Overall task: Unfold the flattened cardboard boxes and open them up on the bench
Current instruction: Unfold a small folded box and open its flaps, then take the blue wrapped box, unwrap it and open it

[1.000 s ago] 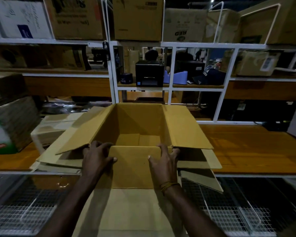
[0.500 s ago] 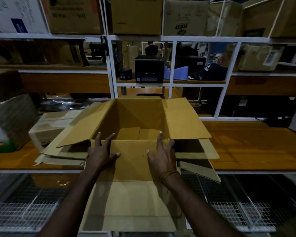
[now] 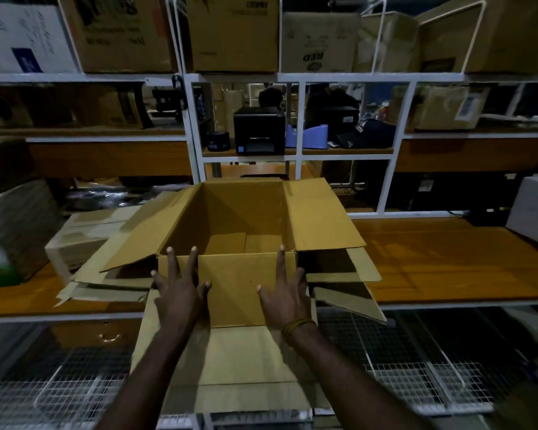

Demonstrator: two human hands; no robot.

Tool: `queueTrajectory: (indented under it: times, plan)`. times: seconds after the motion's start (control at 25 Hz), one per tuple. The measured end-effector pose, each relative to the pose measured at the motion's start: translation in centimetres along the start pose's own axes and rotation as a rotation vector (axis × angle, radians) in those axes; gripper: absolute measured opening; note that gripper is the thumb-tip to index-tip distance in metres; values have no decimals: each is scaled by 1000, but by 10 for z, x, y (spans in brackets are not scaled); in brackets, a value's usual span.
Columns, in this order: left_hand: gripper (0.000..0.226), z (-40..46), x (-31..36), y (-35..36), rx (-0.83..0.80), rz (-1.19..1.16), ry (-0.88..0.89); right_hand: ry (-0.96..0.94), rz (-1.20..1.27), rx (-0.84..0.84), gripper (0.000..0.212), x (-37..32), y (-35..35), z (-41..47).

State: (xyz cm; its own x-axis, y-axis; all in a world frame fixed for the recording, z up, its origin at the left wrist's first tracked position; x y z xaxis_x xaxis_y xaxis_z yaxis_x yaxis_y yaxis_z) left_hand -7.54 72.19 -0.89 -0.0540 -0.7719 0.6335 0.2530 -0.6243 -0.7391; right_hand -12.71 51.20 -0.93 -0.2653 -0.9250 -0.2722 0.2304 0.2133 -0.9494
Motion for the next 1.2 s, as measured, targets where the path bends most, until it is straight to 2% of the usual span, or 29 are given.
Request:
queueTrajectory:
  times: [0.16,0.36,0.64,0.84,1.2]
  plan:
    - [87,-39,21,30,-26,61,68,-56,-50,10,96,12,14,-28]
    - [85,-63,55,49,-77,81,136,-152,-12,16,79,31,5,-34]
    - [76,-100,117,92,-127,112,259,-135,0,77,71,102,-13,-29]
    - [71,-128,200,148,-131,137,386,-50,-35,110,69,201,-43,-20]
    - [75,-211,399,290,-342,-59,655,192,-37,180,69,442,-109,-25]
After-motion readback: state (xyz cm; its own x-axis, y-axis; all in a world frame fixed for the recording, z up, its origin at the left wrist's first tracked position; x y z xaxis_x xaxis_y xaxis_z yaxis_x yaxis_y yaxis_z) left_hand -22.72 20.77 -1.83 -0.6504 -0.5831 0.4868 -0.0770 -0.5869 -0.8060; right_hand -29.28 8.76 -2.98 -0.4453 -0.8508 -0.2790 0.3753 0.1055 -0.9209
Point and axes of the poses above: each hand's wrist, its own z-axis towards the middle knuckle, its own y-axis out of the palm, x = y × z, the point moved 3 cm from there along z, towards the middle knuckle, and after that the axes turned 14 degrees about -z, right-handed, at the moved point
